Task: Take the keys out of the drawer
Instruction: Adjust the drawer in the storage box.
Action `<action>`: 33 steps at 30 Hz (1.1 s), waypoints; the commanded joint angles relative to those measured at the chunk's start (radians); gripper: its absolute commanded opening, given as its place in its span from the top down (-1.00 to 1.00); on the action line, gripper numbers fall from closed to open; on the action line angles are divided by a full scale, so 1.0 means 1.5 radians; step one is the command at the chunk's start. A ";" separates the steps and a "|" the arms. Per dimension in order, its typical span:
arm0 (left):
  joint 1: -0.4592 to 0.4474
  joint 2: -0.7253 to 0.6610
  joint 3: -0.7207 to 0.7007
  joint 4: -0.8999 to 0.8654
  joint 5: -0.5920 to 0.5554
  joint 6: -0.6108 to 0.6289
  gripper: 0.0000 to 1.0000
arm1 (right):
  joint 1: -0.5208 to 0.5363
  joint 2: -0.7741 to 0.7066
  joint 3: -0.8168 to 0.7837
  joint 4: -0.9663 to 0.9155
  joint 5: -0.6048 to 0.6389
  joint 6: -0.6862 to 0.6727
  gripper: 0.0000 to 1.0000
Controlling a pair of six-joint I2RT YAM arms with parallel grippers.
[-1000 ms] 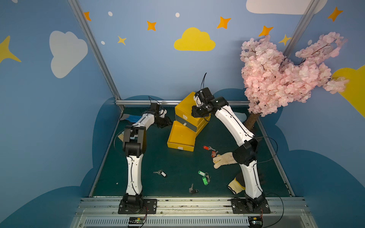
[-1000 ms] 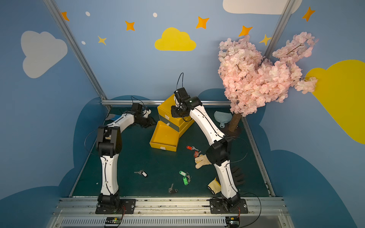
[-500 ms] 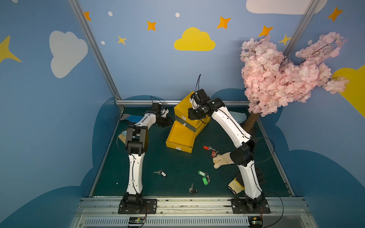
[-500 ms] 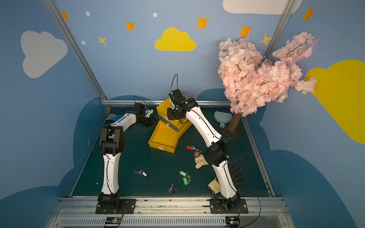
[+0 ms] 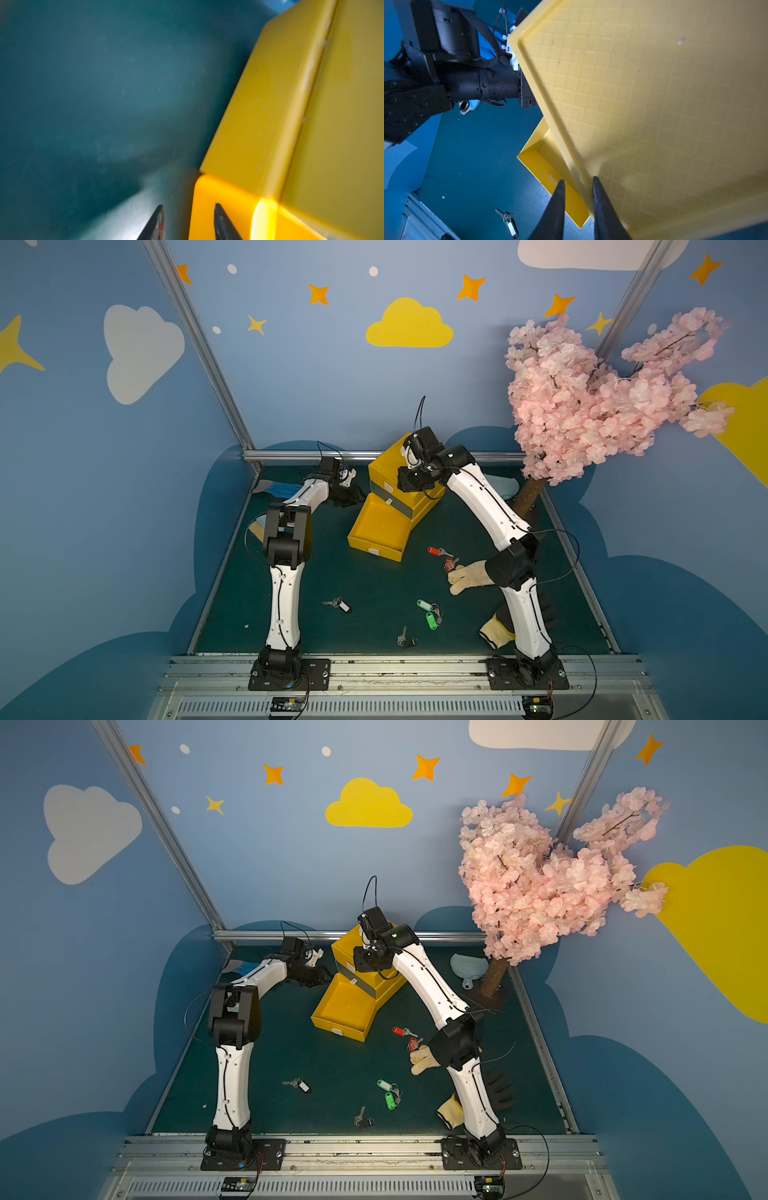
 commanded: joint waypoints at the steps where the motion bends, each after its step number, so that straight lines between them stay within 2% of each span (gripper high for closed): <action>1: 0.002 -0.070 -0.075 -0.023 0.088 0.004 0.15 | -0.012 0.071 -0.068 -0.220 0.003 0.007 0.43; 6: 0.033 -0.131 -0.123 -0.007 0.098 -0.016 0.11 | -0.033 0.069 -0.075 -0.222 0.010 -0.009 0.42; 12: 0.024 -0.214 -0.169 -0.001 0.109 -0.024 0.06 | -0.048 0.073 -0.074 -0.222 0.012 -0.023 0.41; 15: 0.012 -0.239 -0.203 -0.005 0.083 -0.004 0.05 | -0.050 0.076 -0.072 -0.218 0.005 -0.024 0.41; 27: -0.034 -0.182 -0.220 -0.052 -0.063 0.085 0.07 | -0.043 0.080 -0.074 -0.210 -0.004 -0.020 0.41; 33: -0.049 -0.169 -0.218 -0.042 -0.107 0.118 0.12 | -0.037 0.078 -0.078 -0.208 -0.004 -0.019 0.42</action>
